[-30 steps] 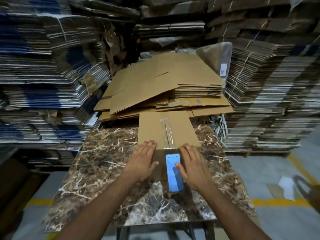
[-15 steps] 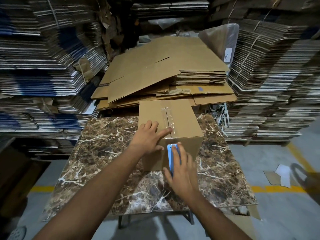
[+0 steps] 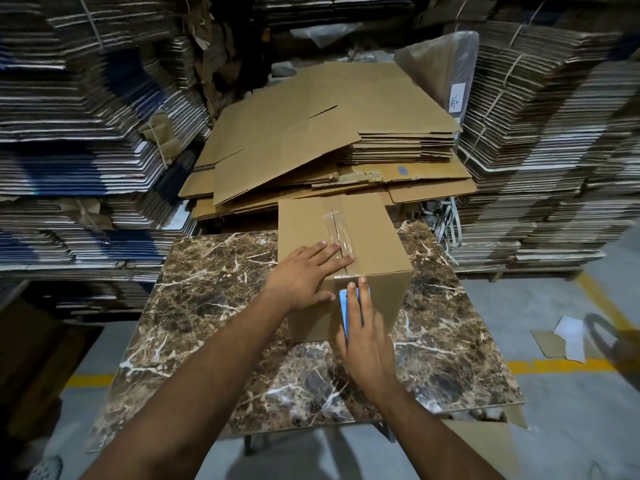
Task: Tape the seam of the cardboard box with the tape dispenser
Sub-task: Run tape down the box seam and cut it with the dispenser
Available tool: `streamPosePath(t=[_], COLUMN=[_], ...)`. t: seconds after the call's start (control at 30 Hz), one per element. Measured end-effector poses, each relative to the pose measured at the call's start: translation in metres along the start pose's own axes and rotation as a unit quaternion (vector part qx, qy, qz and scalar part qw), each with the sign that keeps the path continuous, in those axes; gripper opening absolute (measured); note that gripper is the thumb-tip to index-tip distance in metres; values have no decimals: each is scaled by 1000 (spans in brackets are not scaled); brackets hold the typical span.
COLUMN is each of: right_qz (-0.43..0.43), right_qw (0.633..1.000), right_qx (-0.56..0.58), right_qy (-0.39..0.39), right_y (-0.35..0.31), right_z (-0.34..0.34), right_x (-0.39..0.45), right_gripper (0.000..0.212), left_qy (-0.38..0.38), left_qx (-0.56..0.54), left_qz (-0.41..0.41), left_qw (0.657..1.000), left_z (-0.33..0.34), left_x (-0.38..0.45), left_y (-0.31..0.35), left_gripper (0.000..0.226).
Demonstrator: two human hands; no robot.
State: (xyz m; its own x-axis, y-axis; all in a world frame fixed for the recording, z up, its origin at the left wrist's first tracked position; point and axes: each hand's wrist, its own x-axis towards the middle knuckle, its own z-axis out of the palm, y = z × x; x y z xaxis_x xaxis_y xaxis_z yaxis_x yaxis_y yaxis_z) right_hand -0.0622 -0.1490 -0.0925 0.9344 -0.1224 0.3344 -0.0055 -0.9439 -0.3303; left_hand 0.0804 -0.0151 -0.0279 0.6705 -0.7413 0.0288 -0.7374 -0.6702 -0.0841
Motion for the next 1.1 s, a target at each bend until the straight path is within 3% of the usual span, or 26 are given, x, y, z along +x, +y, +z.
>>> streamPosePath(t=[0.1,0.37,0.53,0.63,0.97,1.1], right_qz=[20,42,26,18,31,24], right_qw=[1000,999,1000,999,998,999], right_qx=[-5,4,-12,-32,-44,-25], right_qy=[-17,-23,-5,14,17,-16], right_y=[0,-6,1,2,-5,-4], right_z=[3,-4,-9,-11,-21,-31], right_x=[-3,-6,-12,-13,-20,-19], right_gripper=[104,103,74,68,65,73], left_qy=[10,22,23,25,18,21], left_qx=[7,-5,-2,4,2,4], left_qz=[-6,-13,-14,-15,-10,-10], left_qw=[1000,1000,1000,1000,1000,1000], left_z=[1,2,4,4,2,2], left_x=[1,3,4,3,3,1], left_y=[2,1,0,1,1,3], left_gripper=[102,101,103,103,104,103])
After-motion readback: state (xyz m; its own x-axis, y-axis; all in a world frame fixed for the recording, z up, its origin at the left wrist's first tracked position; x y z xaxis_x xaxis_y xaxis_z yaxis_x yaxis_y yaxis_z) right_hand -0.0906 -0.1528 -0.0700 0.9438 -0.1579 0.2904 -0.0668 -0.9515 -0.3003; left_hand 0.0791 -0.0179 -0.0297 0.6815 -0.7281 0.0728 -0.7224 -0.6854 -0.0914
